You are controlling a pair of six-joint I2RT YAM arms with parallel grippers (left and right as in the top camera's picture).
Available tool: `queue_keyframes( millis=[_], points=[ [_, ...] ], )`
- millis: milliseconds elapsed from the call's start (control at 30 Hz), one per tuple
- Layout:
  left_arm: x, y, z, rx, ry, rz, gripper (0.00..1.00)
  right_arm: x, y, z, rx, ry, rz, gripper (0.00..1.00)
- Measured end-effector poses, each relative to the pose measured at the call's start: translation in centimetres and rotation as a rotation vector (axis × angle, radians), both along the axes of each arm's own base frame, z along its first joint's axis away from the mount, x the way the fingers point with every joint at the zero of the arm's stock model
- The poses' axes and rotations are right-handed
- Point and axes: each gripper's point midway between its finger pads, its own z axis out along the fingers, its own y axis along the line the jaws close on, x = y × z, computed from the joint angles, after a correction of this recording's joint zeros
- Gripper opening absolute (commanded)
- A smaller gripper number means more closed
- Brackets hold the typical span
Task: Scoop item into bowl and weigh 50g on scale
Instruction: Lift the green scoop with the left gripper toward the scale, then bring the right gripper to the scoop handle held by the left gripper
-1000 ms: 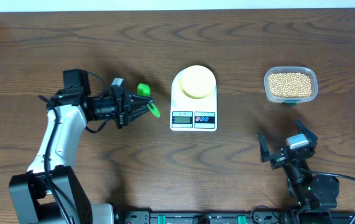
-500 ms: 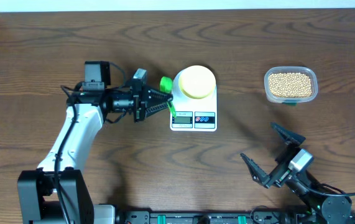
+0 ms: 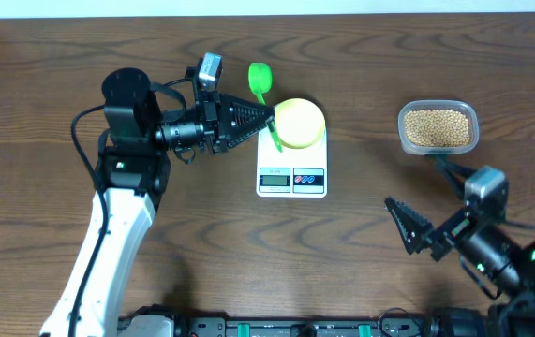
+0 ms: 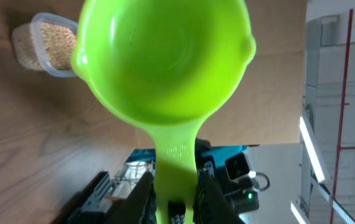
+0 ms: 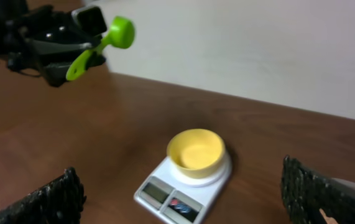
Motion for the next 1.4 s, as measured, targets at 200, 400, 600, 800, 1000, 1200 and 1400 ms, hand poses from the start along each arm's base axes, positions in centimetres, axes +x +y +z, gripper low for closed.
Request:
queue_keyframes(
  millis=[200,400,600,800,1000,1200,1400],
  points=[
    [0.2,-1.0,0.7,0.003,0.009,0.062,0.08,-1.5,3.1,0.6,0.083,0.065,0.278,0.99],
    [0.1,-3.7,0.4,0.003,0.082,0.098,0.08,-1.0,3.6,2.5,0.199,0.111,0.329,0.99],
    [-0.4,-6.5,0.1,-0.007,0.181,0.134,0.08,0.6,2.7,2.5,0.326,0.249,0.215,0.97],
    [-1.0,-8.8,-0.1,-0.026,0.289,0.175,0.08,1.4,2.4,2.6,0.413,0.328,0.147,0.91],
    [-1.3,-10.6,-0.3,-0.032,0.320,0.243,0.08,1.6,3.4,2.5,0.443,0.365,0.126,0.86],
    [-1.0,-11.0,-0.4,-0.039,0.334,0.296,0.08,2.6,3.7,1.6,0.432,0.379,0.065,0.79],
    [-1.3,-11.4,-0.5,-0.037,0.332,0.303,0.08,4.0,4.3,0.0,0.377,0.395,0.047,0.72]
  ],
)
